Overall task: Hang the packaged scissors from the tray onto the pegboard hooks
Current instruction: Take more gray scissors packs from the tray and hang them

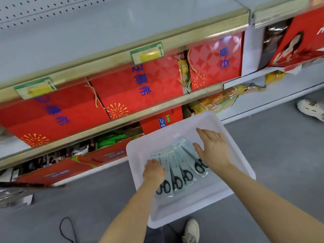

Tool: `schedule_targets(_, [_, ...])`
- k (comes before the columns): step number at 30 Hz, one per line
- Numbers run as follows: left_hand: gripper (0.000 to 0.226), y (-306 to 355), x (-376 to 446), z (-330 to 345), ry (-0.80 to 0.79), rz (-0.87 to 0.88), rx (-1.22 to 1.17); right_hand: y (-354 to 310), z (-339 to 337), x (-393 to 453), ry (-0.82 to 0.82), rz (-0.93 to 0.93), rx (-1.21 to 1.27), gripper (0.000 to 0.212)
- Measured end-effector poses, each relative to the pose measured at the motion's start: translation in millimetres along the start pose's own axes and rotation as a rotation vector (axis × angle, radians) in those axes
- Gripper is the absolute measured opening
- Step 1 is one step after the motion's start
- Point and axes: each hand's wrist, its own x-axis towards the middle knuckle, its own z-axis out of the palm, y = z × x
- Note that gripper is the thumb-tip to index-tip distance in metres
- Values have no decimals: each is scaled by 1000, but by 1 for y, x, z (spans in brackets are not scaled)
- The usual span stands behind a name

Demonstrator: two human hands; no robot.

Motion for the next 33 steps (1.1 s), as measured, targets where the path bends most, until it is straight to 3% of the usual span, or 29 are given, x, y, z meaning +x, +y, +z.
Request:
schedule_targets(4, [84, -4, 24, 44, -70, -269, -222, 14, 25, -18, -7, -1, -20, 47])
schedule_targets(9, [85, 2, 30, 59, -3, -375, -297, 27, 49, -33, -62, 44, -43, 49])
schedule_targets(13, [82, 1, 35, 56, 42, -307, -257, 33, 76, -40, -224, 143, -44, 55])
schedule_targets(15, [62, 2, 35, 52, 112, -233, -176, 32, 88, -39, -326, 223, -27, 50])
schedule_targets(17, [32, 4, 36, 45, 140, -161, -298, 31, 99, -36, -507, 304, -44, 50])
schedule_targets(19, [16, 5, 33, 35, 160, -95, -411, 29, 110, -33, -616, 401, -38, 54])
schedule_targets(23, [16, -1, 25, 22, 187, -29, -594, 23, 128, -29, -695, 510, -44, 80])
schedule_targets(29, [18, -12, 18, 24, 202, -57, -738, 22, 133, -32, -688, 478, -186, 82])
schedule_targets(33, [20, -11, 8, 18, 238, -35, -778, 23, 118, -31, -671, 531, 108, 82])
